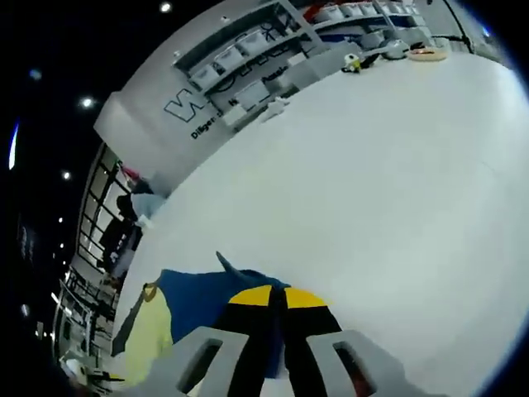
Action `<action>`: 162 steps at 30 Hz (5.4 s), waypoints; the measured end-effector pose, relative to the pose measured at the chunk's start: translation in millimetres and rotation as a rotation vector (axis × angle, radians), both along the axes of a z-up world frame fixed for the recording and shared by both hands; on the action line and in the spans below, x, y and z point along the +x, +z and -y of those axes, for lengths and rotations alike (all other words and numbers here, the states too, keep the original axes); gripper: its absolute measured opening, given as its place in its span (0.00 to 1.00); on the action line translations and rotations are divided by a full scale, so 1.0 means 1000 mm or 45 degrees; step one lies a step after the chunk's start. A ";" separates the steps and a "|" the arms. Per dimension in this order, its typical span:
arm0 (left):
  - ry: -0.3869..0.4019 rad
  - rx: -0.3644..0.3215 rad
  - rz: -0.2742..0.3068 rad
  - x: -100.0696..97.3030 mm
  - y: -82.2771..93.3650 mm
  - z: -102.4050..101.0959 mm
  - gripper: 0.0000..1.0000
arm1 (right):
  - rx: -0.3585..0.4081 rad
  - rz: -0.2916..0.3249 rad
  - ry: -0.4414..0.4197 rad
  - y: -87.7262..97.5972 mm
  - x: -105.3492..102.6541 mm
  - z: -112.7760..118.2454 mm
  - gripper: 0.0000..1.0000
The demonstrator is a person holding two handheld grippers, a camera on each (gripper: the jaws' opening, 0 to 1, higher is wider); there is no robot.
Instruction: Fold the garment on the visible template until the final outline fits inside the template.
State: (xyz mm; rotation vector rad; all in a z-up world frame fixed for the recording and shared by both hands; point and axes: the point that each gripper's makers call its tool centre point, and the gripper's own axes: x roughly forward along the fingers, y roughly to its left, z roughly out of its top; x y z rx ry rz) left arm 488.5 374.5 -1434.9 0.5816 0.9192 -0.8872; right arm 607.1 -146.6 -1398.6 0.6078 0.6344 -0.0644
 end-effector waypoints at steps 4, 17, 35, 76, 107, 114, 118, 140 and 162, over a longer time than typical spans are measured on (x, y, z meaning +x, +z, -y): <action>0.001 -0.005 0.009 0.001 0.002 0.001 0.39 | -0.148 -0.004 -0.013 0.007 -0.003 0.008 0.00; 0.018 -0.030 0.021 -0.001 0.006 0.004 0.40 | -0.536 0.018 0.549 -0.005 0.019 -0.071 0.16; 0.137 -0.130 0.038 0.007 0.016 0.006 0.48 | -0.821 -0.128 0.687 -0.043 0.030 -0.065 0.00; 0.360 -0.184 0.021 0.046 0.015 -0.033 0.68 | -0.114 -0.071 -0.601 -0.024 -0.089 0.056 0.00; 0.168 -0.050 0.093 0.266 0.003 -0.015 0.47 | -0.791 -0.014 0.994 -0.040 0.104 -0.136 0.24; 0.220 -0.088 0.014 0.285 -0.008 -0.014 0.51 | -0.798 0.003 1.110 -0.046 0.118 -0.162 0.21; 0.200 -0.094 -0.014 0.288 -0.008 -0.020 0.31 | -0.844 0.055 1.210 -0.046 0.122 -0.176 0.00; 0.379 -0.053 0.097 0.326 -0.007 -0.041 0.11 | -0.910 0.076 1.237 -0.047 0.200 -0.188 0.00; 0.223 -0.243 0.175 0.115 0.034 -0.021 0.40 | -0.687 0.180 1.352 -0.022 -0.045 -0.227 0.15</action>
